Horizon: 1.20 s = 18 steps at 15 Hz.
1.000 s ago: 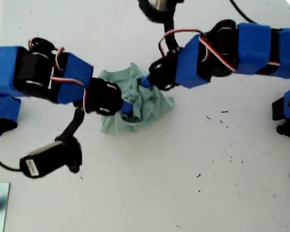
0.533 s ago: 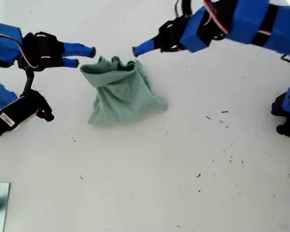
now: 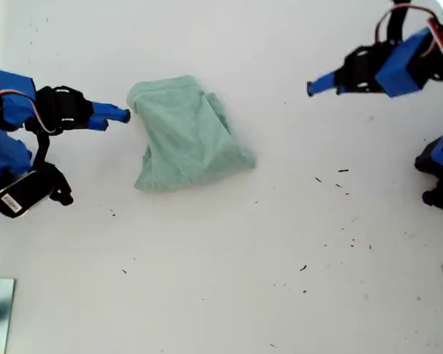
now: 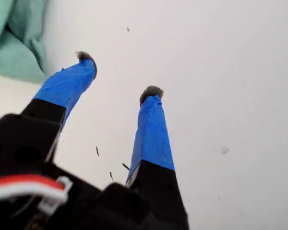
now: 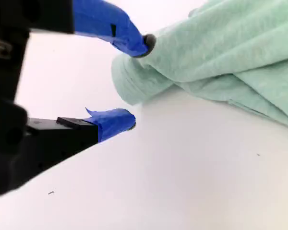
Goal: Fold t shirt
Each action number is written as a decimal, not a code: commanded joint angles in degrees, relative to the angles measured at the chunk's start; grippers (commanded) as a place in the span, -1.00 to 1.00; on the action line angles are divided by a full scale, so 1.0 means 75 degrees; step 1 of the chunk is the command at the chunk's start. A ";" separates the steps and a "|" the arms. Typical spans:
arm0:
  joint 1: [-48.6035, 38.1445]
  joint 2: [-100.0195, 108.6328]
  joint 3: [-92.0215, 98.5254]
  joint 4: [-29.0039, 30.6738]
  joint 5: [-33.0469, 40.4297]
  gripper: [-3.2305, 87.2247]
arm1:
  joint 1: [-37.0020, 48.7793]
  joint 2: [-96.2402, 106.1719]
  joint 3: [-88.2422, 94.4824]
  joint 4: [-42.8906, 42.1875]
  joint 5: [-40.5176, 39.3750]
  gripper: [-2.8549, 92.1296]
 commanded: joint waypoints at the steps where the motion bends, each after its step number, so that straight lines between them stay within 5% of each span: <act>1: 0.1055 0.0445 0.0398 -0.0082 -0.0539 -0.63 | -0.0680 0.2543 0.2215 0.0141 0.0656 -0.53; 6: 0.2766 0.2684 0.2391 -0.0750 -0.1758 -0.86 | -0.1793 0.7207 0.5437 0.1816 0.2414 -0.75; 8: 0.2977 0.5707 0.2461 0.0949 -0.1688 -0.75 | -0.1852 0.7277 0.5449 0.1793 0.2766 -0.75; 9: 0.2801 0.5648 0.2566 0.1078 -0.1699 -0.73 | -0.2086 0.7277 0.5449 0.1781 0.2332 -0.75; 11: 0.2766 0.5648 0.2543 0.1207 -0.1113 -0.67 | -0.2051 0.7266 0.5461 0.1781 -0.0187 -0.74; 18: 0.2977 0.5648 0.2543 0.1207 -0.1113 -0.67 | -0.2063 0.7266 0.5461 0.1781 -0.0469 -0.76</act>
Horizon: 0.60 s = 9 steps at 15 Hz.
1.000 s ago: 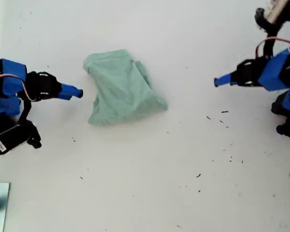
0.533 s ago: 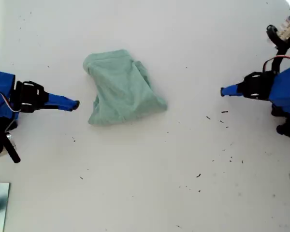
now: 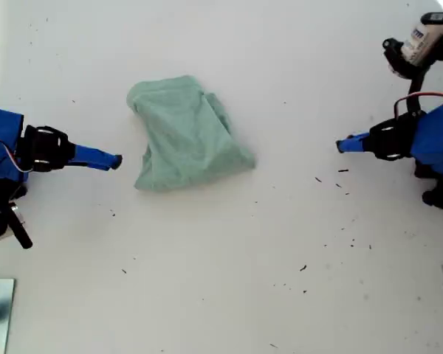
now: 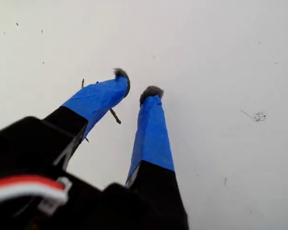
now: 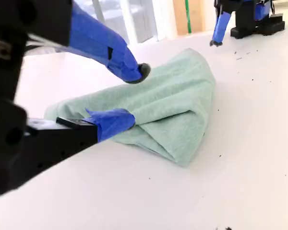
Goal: Fold t shirt
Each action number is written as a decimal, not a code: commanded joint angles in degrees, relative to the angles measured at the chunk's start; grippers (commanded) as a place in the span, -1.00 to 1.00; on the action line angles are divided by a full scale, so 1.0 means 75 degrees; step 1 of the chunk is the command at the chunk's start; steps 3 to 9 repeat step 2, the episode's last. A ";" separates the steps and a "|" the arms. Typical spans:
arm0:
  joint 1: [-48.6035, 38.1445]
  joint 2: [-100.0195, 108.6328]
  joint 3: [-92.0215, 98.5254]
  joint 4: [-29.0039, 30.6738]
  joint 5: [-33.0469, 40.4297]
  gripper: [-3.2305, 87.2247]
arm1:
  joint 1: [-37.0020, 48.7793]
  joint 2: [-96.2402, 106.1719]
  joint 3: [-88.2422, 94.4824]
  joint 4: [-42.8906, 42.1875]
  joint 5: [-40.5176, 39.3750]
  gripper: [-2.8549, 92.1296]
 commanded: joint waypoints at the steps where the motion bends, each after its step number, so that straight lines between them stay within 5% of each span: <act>1: 0.0129 0.0059 0.0059 0.0012 0.0035 -0.67 | -0.0023 0.0082 0.0480 0.0012 -0.0141 -0.76; 9: 0.0129 0.0059 0.0059 0.0012 0.0035 -0.67 | -0.0023 0.0082 0.0480 0.0012 -0.0141 -0.76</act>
